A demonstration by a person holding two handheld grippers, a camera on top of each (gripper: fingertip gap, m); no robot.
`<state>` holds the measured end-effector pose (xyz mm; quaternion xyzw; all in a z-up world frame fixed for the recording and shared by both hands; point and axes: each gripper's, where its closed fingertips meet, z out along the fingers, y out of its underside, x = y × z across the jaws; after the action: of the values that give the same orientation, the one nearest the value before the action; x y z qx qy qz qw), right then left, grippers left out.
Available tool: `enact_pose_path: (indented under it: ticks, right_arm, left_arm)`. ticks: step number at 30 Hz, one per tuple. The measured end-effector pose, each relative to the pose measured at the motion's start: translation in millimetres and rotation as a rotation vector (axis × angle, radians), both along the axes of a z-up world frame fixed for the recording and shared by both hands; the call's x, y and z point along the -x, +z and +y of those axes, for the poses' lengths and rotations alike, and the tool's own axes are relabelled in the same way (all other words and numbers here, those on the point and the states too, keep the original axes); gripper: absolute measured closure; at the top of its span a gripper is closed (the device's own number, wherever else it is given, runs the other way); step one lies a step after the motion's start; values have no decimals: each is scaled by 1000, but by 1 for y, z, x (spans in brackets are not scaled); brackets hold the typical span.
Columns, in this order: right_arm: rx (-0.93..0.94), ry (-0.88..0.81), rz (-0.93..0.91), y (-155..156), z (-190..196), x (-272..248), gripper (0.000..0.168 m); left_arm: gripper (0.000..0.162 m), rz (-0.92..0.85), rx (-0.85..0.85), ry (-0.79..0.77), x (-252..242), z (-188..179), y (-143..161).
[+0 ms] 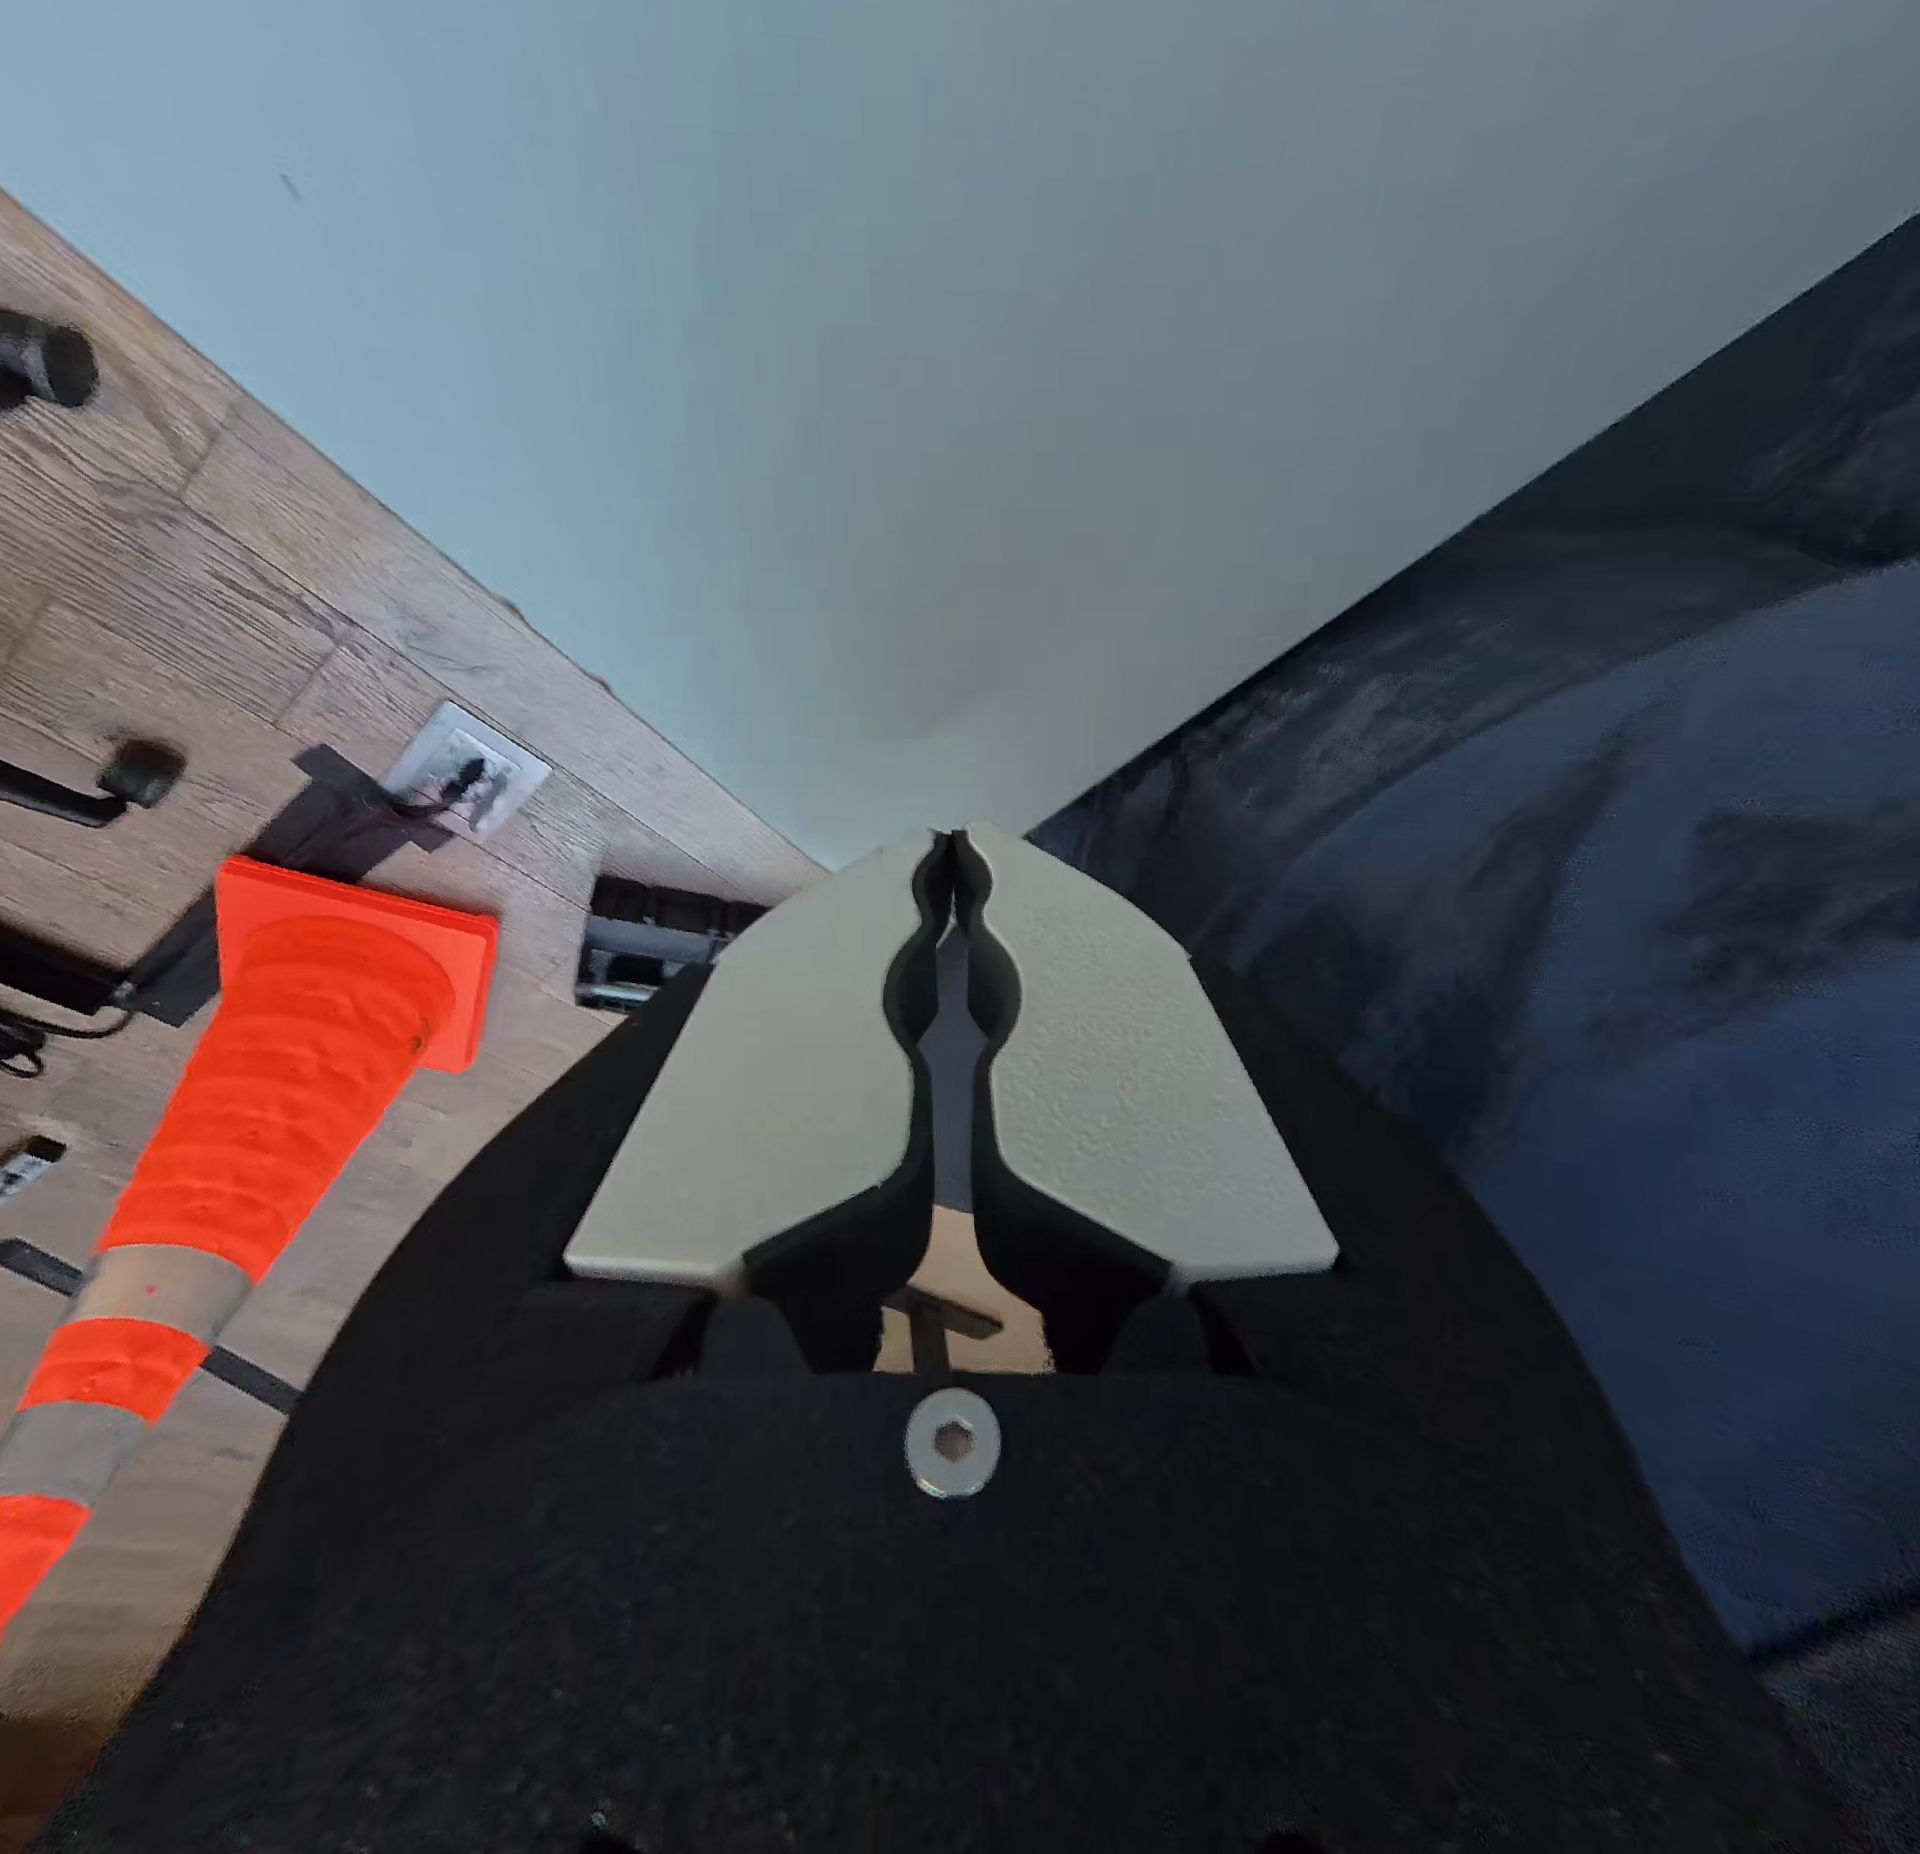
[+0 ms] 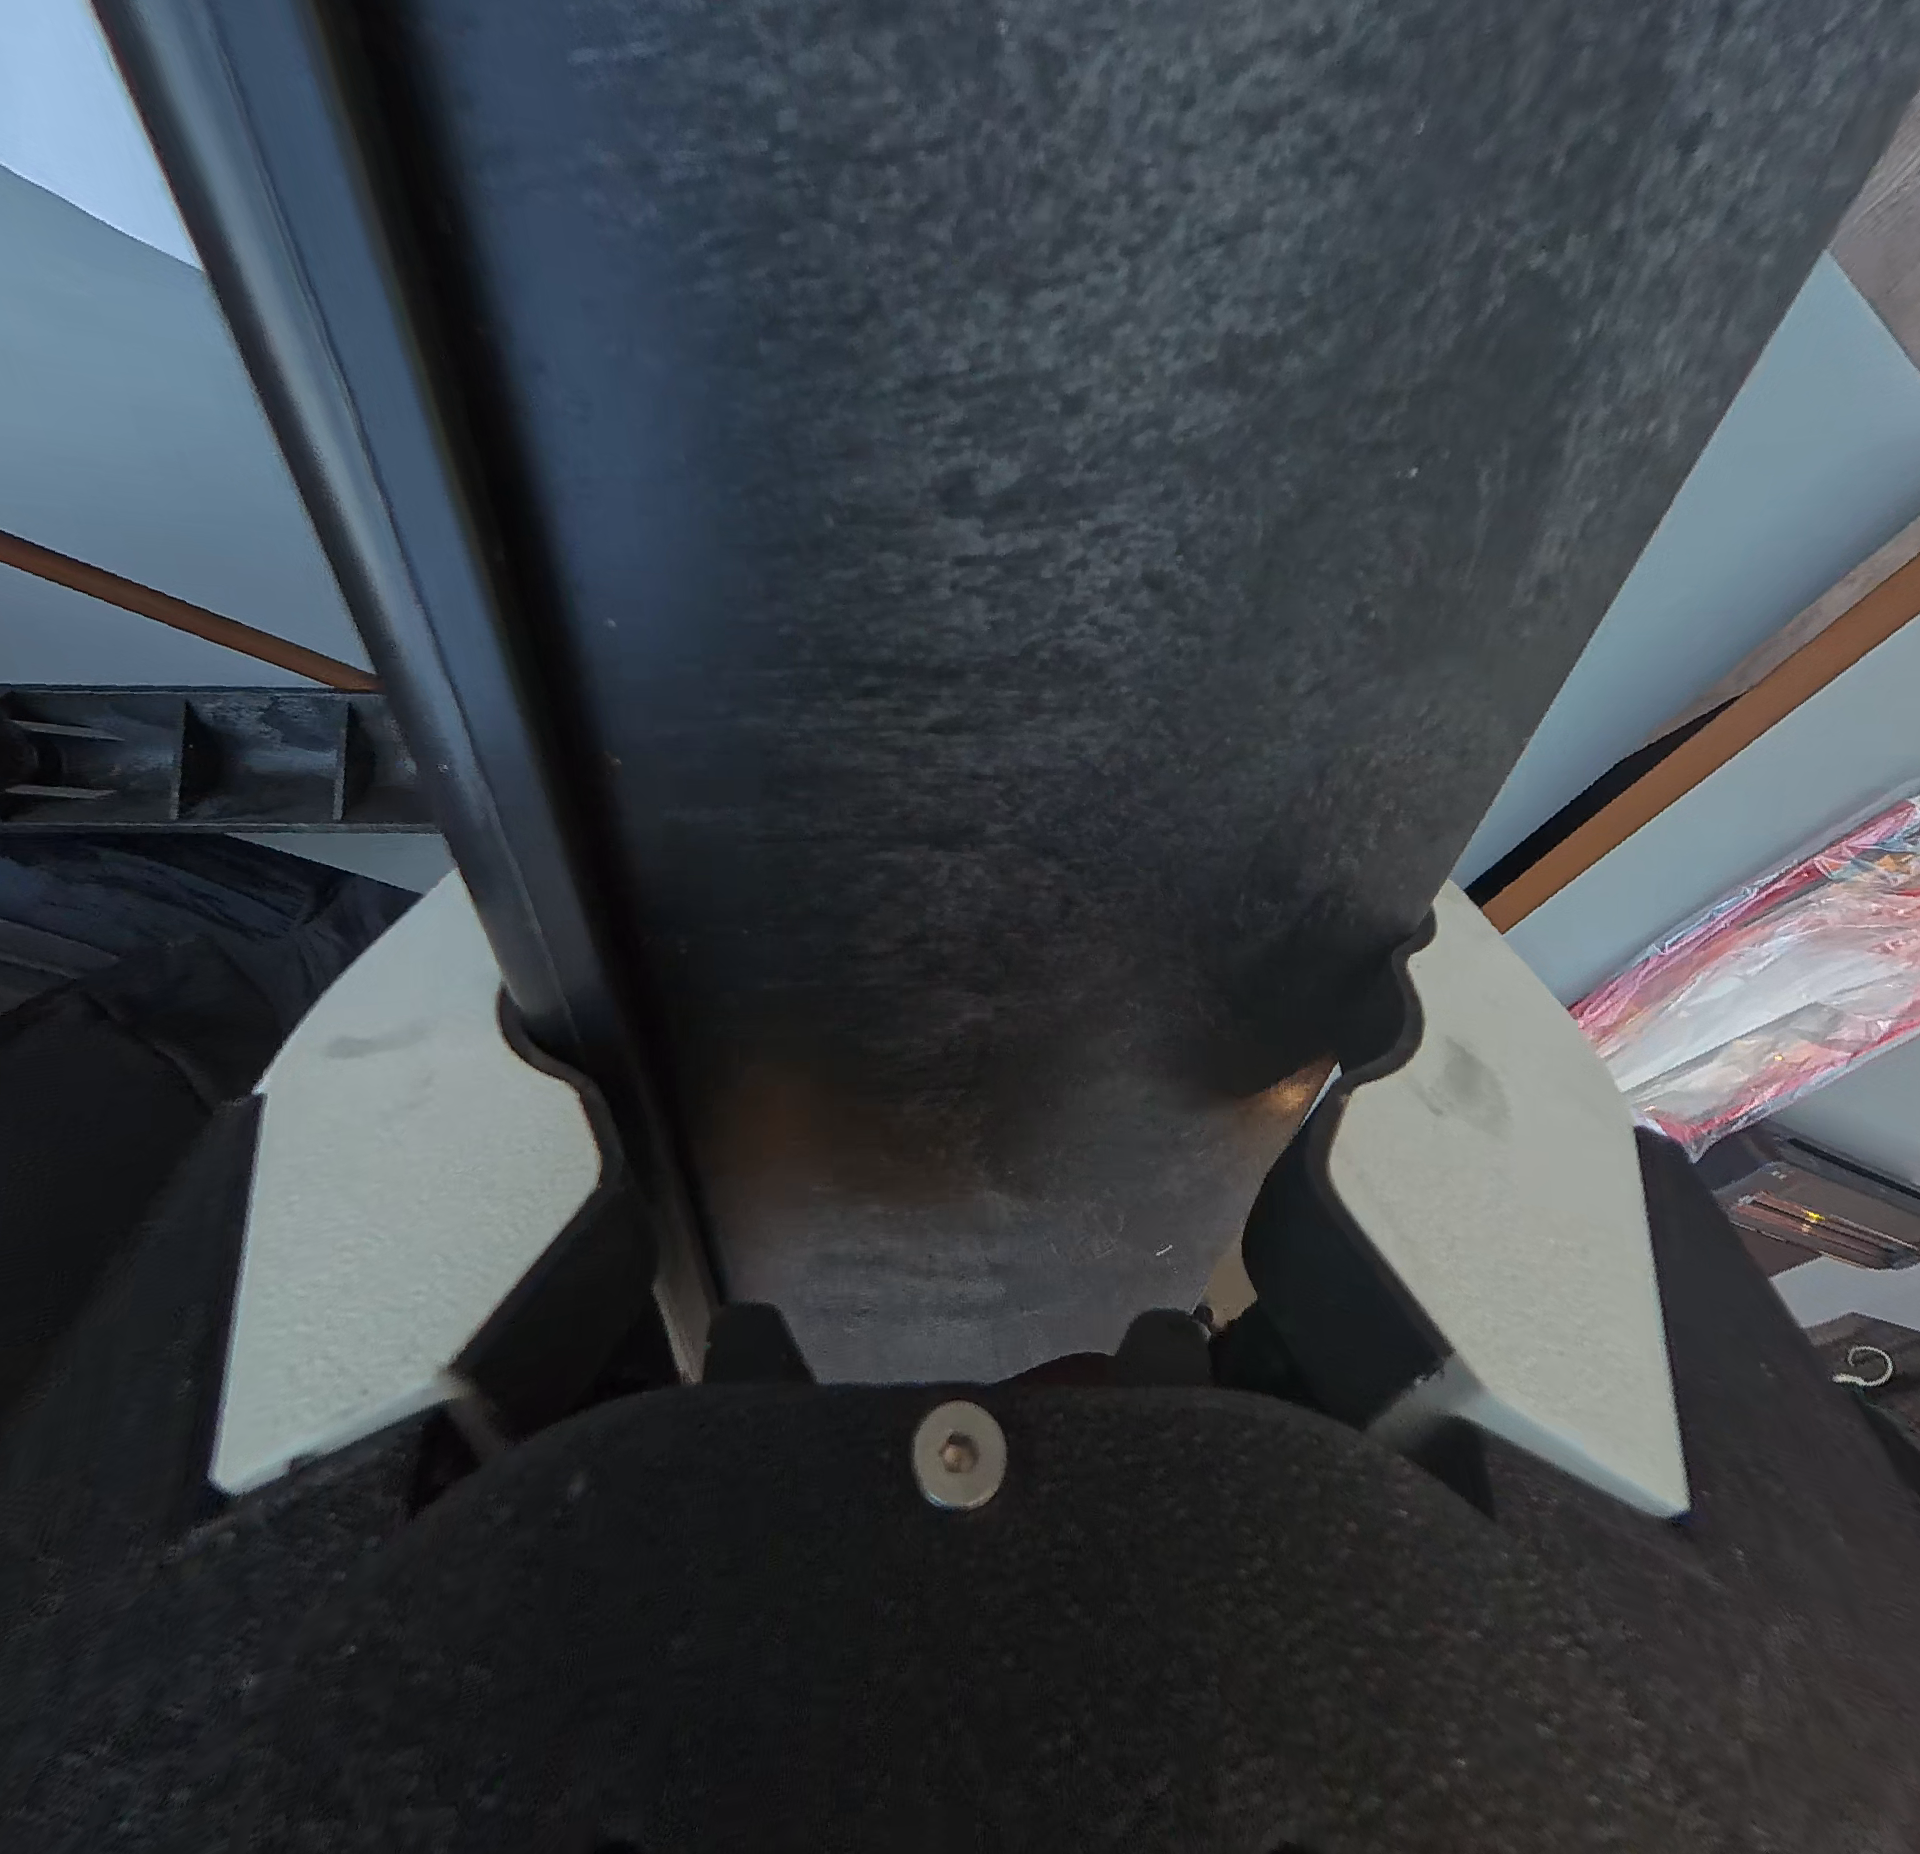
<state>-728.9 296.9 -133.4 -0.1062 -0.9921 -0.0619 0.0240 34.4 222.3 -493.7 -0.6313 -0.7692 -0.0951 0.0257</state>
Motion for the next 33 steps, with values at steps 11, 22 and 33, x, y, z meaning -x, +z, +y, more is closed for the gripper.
enact_pose_path:
  ticks: [11, 22, 33]
  right_arm:
    - [38, -16, 16, 0, -1, 0, 22]
    - [13, 17, 3, 1, 1, 0, 21]
    - [152, 26, 26, 1, -5, 4, 22]
  left_arm:
    - [133, 862, 338, -473, 449, -118, 280]
    - [115, 956, 819, -1146, 722, -126, 425]
    - [122, 746, 968, -1365, 808, -121, 393]
